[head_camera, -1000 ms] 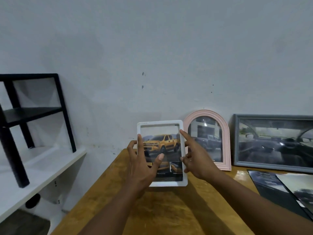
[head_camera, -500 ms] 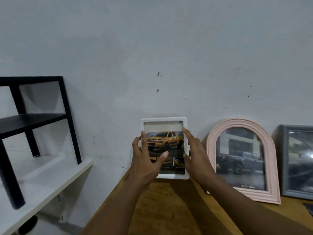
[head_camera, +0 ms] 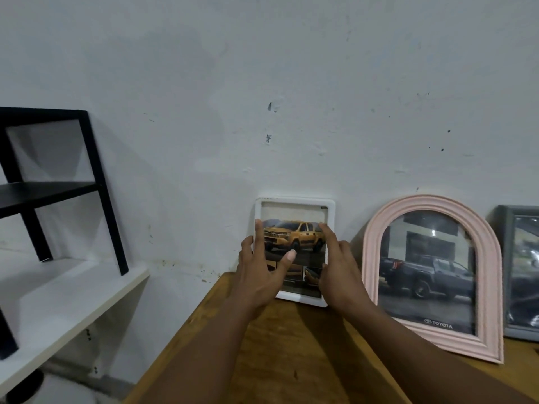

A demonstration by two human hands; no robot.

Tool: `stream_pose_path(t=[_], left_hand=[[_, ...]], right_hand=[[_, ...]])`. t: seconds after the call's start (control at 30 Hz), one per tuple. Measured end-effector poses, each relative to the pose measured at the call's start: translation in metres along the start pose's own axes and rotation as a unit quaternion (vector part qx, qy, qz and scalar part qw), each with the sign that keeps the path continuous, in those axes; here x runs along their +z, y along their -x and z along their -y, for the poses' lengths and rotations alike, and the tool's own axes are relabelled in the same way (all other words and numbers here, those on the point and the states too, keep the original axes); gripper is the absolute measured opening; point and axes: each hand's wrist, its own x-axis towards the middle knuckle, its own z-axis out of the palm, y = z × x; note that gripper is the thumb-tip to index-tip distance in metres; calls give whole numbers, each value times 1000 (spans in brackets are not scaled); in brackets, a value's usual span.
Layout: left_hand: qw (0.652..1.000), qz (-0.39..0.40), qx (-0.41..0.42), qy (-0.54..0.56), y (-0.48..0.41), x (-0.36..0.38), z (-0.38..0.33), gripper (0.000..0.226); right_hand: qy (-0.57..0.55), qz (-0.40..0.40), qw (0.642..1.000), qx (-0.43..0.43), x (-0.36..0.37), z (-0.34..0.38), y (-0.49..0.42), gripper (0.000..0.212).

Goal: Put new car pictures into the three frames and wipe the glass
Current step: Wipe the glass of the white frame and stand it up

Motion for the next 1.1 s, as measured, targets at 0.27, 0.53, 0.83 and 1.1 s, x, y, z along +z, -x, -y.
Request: stream_pose_path(t=[0.27,0.53,0.83,1.1], left_hand=[[997,43,-35,-55,14,-16,-5,96],[988,97,-49,-114,48,-42,-33,87],[972,177,-16,-153,100,-39,-106,96],[963,224,50,-142,147,7,-189,82]], right_hand=[[11,29,999,11,-12,13,8,95],[40,41,998,20,-54,38,28,83],[145,131,980,35,-144,40,76,75],[211,167,961,59,-222,14,127,61]])
